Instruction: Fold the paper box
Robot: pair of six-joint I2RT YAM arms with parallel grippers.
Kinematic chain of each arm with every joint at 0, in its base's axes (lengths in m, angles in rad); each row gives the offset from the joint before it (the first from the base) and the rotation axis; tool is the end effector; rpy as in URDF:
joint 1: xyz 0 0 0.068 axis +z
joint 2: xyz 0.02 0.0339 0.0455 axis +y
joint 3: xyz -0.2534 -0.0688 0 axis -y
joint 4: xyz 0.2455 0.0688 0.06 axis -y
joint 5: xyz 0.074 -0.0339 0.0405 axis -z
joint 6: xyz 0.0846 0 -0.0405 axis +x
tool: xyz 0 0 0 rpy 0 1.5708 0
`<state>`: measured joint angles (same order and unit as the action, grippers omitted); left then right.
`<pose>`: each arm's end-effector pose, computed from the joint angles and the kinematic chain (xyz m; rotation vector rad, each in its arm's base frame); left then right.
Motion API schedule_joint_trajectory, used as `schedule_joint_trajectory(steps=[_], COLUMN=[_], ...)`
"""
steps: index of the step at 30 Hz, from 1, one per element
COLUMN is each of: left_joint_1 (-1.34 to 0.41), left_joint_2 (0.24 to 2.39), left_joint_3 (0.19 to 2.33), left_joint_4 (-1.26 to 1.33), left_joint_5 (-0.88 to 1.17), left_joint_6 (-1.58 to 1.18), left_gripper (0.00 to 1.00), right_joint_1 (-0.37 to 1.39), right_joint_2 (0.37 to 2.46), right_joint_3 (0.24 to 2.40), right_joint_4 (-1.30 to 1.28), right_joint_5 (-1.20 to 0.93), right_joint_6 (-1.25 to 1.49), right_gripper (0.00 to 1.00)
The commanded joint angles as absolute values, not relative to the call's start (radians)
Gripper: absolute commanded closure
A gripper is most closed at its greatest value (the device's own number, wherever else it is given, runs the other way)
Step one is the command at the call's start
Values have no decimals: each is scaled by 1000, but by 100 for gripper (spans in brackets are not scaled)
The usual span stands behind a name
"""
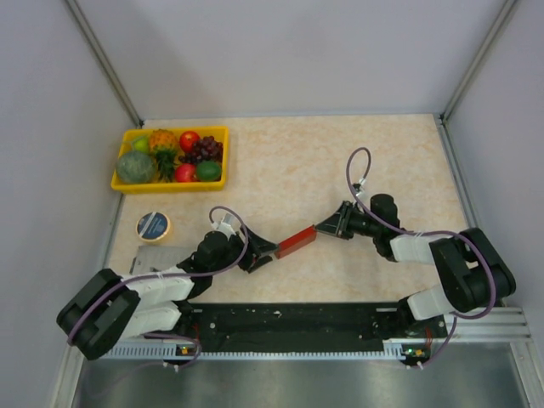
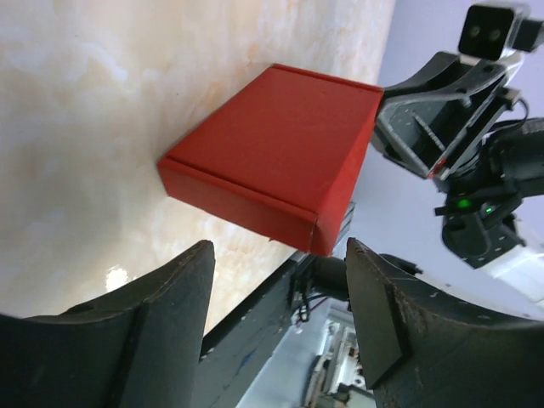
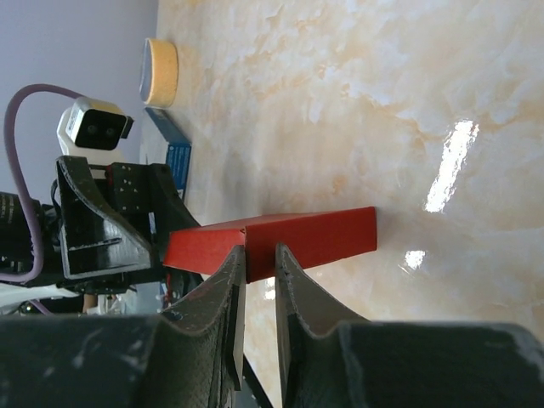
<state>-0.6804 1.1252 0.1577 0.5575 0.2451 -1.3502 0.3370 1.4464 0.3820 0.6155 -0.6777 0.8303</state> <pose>0.1757 -0.1686 0.1118 -0.5855 2.2526 -1.4432 0.2525 0.1447 0.1186 0.0635 2.2106 1.3826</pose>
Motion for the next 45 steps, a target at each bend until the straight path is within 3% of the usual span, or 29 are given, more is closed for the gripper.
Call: schedule_joint_trajectory(steps=[1, 8, 11, 12, 15, 22, 26, 29, 36, 40, 45], left_joint_1=[-673, -666, -666, -666, -667, -667, -681, -678, -707, -790, -887], left_joint_2=[1170, 1305, 1370, 1388, 1482, 1939, 2040, 2007, 1772, 1527, 1349], left_joint_3=[140, 124, 106, 88, 55, 6, 5, -40, -15, 73, 176], left_joint_4=[799, 995, 1097, 1124, 1250, 1670, 1670, 1667, 1341, 893, 603], left_joint_5=[245, 259, 267, 265, 279, 258, 198, 175, 134, 30, -64], left_joint_6=[-1453, -1454, -1451, -1450, -1433, -1364, -1289, -1217, -1089, -982, -891], left_gripper=[34, 36, 46, 53, 60, 80, 92, 96, 100, 100, 97], right_joint_1=[357, 359, 360, 360, 359, 361, 361, 362, 360, 360, 360], right_joint_2=[1454, 1453, 1453, 1453, 1454, 1460, 1470, 1474, 1370, 1266, 1071], right_joint_3=[385, 388, 393, 393, 397, 396, 400, 406, 440, 463, 477], right_joint_4=[491, 482, 479, 476, 468, 466, 463, 445, 224, 14, -228], right_joint_5=[-595, -586, -587, -584, -581, -569, -561, -555, -457, -347, -226], right_joint_6=[769, 765, 762, 762, 756, 758, 753, 738, 635, 572, 548], right_gripper=[100, 100, 100, 100, 100, 100, 100, 100, 100, 93, 77])
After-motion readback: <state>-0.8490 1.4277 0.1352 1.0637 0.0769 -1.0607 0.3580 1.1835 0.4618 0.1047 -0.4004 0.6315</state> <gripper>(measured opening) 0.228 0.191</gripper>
